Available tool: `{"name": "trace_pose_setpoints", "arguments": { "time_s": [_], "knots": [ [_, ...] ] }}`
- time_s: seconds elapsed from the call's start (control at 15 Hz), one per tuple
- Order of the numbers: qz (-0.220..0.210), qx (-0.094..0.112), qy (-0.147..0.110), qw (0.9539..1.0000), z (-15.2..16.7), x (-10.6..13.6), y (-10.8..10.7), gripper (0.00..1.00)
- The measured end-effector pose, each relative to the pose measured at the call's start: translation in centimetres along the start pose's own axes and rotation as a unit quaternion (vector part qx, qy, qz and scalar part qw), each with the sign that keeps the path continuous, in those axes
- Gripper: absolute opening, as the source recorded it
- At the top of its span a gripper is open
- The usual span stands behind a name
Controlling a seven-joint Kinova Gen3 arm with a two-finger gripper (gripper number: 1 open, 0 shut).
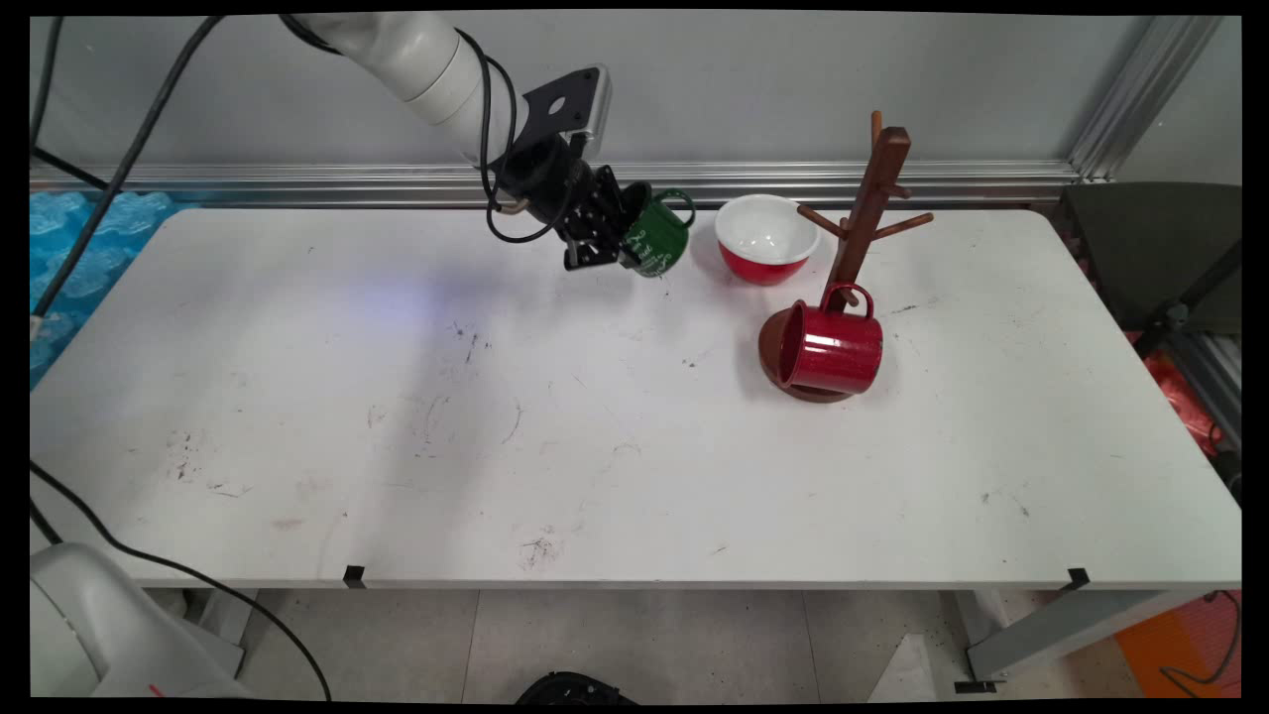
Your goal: Place the picked object on the table
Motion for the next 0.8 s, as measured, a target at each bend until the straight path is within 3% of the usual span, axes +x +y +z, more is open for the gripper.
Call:
{"name": "trace_pose_setpoints", "arguments": {
  "time_s": [0.33, 0.8],
  "knots": [
    [0.018, 0.008, -0.027, 0.9994, 0.4, -0.7, -1.2, 0.00],
    [0.040, 0.004, -0.071, 0.9967, 0.7, -1.8, -2.0, 0.00]
  ]
}}
